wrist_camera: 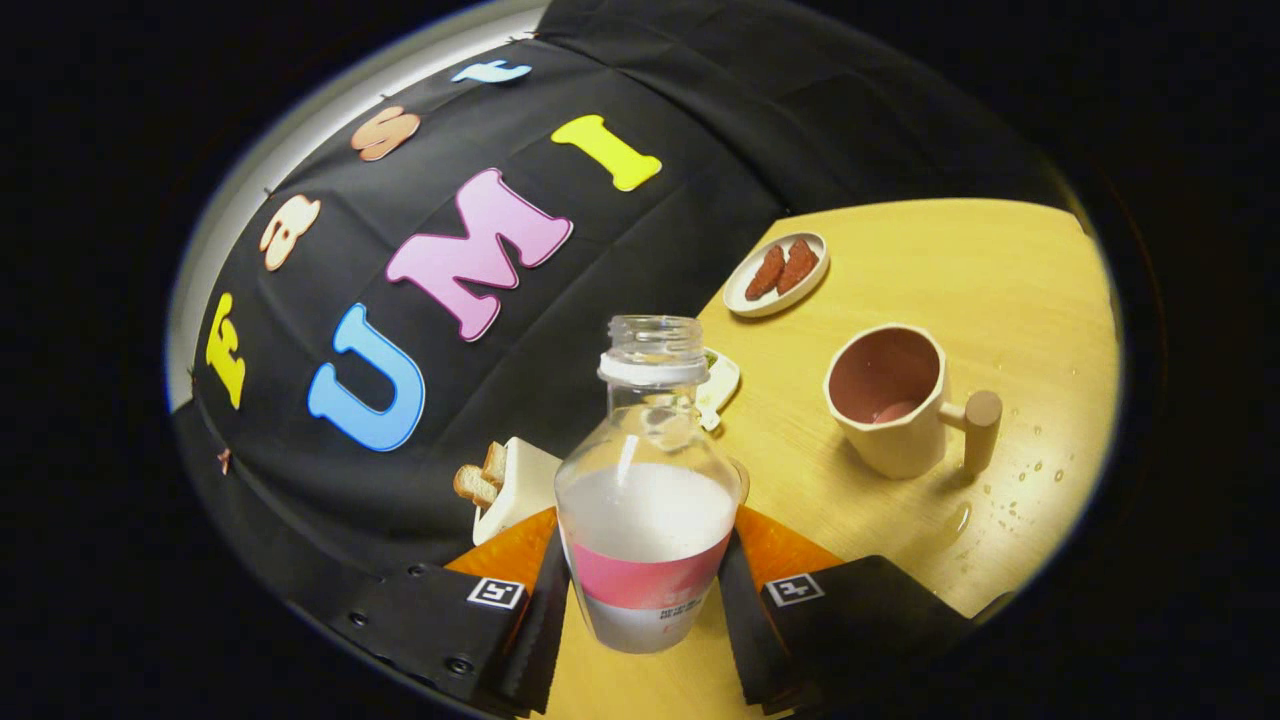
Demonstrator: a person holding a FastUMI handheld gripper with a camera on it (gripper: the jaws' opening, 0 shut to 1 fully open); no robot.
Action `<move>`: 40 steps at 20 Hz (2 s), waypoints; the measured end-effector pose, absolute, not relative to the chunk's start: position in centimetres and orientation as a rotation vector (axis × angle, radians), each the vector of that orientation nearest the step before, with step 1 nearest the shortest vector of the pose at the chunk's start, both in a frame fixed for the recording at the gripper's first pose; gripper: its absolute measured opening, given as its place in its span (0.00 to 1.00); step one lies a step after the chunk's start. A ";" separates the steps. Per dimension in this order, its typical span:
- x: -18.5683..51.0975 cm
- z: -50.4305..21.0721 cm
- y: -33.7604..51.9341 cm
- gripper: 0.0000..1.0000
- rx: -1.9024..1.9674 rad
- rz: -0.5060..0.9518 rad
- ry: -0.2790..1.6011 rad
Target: Take the bottle from table, then pour the juice into the cup, finally place the bottle on the coaster
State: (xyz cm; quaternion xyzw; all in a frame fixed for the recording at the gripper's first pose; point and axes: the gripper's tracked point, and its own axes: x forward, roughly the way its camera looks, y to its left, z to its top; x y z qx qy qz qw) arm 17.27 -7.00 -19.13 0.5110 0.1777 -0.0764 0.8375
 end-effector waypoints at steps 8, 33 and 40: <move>19.1 -20.7 -9.0 0.72 1.464 -0.260 0.437; 20.7 -21.7 -11.4 0.72 2.124 -0.488 0.608; 21.5 -20.3 -12.4 0.72 2.269 -0.506 0.575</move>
